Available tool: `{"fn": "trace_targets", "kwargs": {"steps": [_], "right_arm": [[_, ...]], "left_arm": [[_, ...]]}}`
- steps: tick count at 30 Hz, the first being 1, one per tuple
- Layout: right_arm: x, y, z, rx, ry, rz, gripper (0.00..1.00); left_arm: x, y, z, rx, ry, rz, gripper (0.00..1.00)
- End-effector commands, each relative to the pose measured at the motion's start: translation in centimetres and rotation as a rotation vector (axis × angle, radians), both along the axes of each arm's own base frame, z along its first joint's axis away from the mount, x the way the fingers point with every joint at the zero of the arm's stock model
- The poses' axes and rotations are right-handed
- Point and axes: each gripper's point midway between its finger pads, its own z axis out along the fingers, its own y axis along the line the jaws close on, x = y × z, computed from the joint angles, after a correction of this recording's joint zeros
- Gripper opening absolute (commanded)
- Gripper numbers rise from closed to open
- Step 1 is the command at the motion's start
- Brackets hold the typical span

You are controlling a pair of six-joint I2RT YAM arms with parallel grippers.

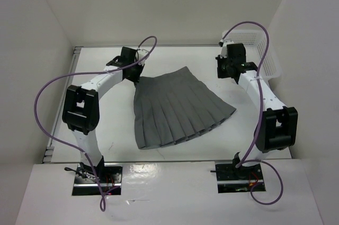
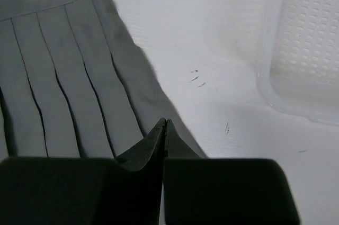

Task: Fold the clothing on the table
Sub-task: Fold the skirt

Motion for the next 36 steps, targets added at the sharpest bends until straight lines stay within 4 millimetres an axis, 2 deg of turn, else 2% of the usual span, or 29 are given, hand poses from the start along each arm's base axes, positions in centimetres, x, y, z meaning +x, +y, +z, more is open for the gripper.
{"fn": "trace_targets", "kwargs": {"steps": [1, 2, 4, 5, 6, 7, 8, 10, 11, 12, 13, 14, 15, 16, 17, 18, 19, 21, 23, 24, 26, 27, 29, 30, 32, 33, 34, 35, 36], "right_arm": [[1.1, -0.9, 1.7, -0.029, -0.082, -0.051, 0.00], [1.4, -0.6, 1.8, -0.020, -0.082, -0.041, 0.00], [1.7, 0.1, 1.0, -0.001, -0.061, -0.014, 0.00], [1.9, 0.4, 1.4, 0.012, -0.070, -0.001, 0.00], [1.9, 0.8, 0.7, 0.024, -0.051, 0.017, 0.00], [2.3, 1.3, 1.2, 0.042, -0.059, 0.037, 0.02], [2.2, 2.2, 0.4, 0.073, -0.027, 0.077, 0.25], [2.4, 3.1, 0.5, 0.100, -0.019, 0.122, 0.60], [2.7, 3.8, -0.3, 0.113, -0.001, 0.156, 0.76], [3.2, 4.0, -0.4, 0.121, 0.002, 0.165, 0.80], [3.9, 4.8, 0.4, 0.117, -0.011, 0.195, 0.81], [4.9, 4.8, -1.2, 0.099, 0.015, 0.209, 0.82], [6.0, 5.8, -0.2, 0.095, -0.006, 0.240, 0.82], [6.4, 6.8, -0.8, 0.081, 0.011, 0.272, 0.82], [7.2, 7.5, -3.0, 0.058, 0.042, 0.313, 0.82], [8.3, 8.5, -2.3, 0.059, 0.013, 0.348, 0.82], [8.9, 8.9, -2.7, 0.058, 0.012, 0.372, 0.82], [10.9, 10.2, -4.0, 0.077, 0.016, 0.436, 0.79], [11.4, 10.8, -5.2, 0.091, 0.061, 0.474, 0.77], [12.8, 11.6, -6.0, 0.112, 0.069, 0.493, 0.76], [12.6, 12.2, -7.7, 0.109, 0.133, 0.526, 0.72], [13.2, 13.1, -8.5, 0.106, 0.133, 0.563, 0.69], [13.3, 14.0, -8.9, 0.106, 0.139, 0.590, 0.69], [13.3, 14.0, -10.3, 0.108, 0.166, 0.589, 0.69], [13.2, 14.8, -10.3, 0.108, 0.178, 0.615, 0.67], [12.9, 15.5, -12.0, 0.110, 0.210, 0.636, 0.66], [12.8, 15.7, -12.2, 0.120, 0.221, 0.643, 0.66], [13.4, 15.8, -11.4, 0.113, 0.196, 0.651, 0.66], [13.0, 15.9, -11.7, 0.125, 0.222, 0.657, 0.66]], "left_arm": [[1.2, -0.9, 2.9, 0.002, -0.098, -0.029, 0.00], [1.4, -0.8, 3.6, 0.003, -0.119, -0.022, 0.00], [1.5, -0.7, 3.6, 0.018, -0.125, -0.038, 0.00], [1.4, -0.7, 3.3, 0.022, -0.110, -0.039, 0.00], [1.7, -0.8, 3.7, 0.019, -0.122, -0.039, 0.00], [1.6, -0.6, 2.9, 0.026, -0.098, -0.026, 0.00], [1.5, -0.6, 2.9, 0.026, -0.098, -0.026, 0.00], [0.6, -0.4, 1.4, 0.026, -0.057, -0.016, 0.00], [0.4, -0.4, 1.4, 0.016, -0.062, -0.007, 0.00], [0.2, -0.3, 0.8, 0.018, -0.055, -0.007, 0.00], [-0.5, -0.2, 0.5, 0.016, -0.041, 0.000, 0.00], [-0.5, -0.2, 0.5, 0.016, -0.041, 0.000, 0.00], [-1.0, 0.0, 0.3, 0.019, -0.029, 0.000, 0.00], [-1.3, 0.2, 0.2, 0.027, -0.026, 0.006, 0.00], [-1.7, 0.3, 0.2, 0.030, -0.018, 0.006, 0.00], [-1.9, 0.4, 0.6, 0.028, -0.025, 0.006, 0.00], [-2.2, 0.4, 0.6, 0.022, -0.021, 0.013, 0.00], [-2.6, 1.0, 0.7, 0.023, -0.021, 0.022, 0.00], [-2.8, 1.6, 0.7, 0.023, -0.020, 0.032, 0.00], [-3.1, 1.6, 0.7, 0.023, -0.018, 0.033, 0.00], [-3.2, 2.3, 0.3, 0.019, -0.007, 0.045, 0.00], [-3.2, 2.3, 0.3, 0.019, -0.007, 0.045, 0.00], [-3.7, 2.5, 0.0, 0.022, 0.001, 0.045, 0.00], [-3.8, 2.3, 0.0, 0.015, 0.003, 0.039, 0.00], [-4.0, 2.4, 0.1, 0.015, 0.003, 0.039, 0.00], [-4.0, 2.4, 0.1, 0.015, 0.003, 0.039, 0.00], [-4.2, 2.8, -0.3, 0.018, 0.014, 0.048, 0.00], [-4.2, 2.8, -0.3, 0.018, 0.014, 0.048, 0.00], [-4.2, 2.8, -0.3, 0.018, 0.014, 0.048, 0.00]]}}
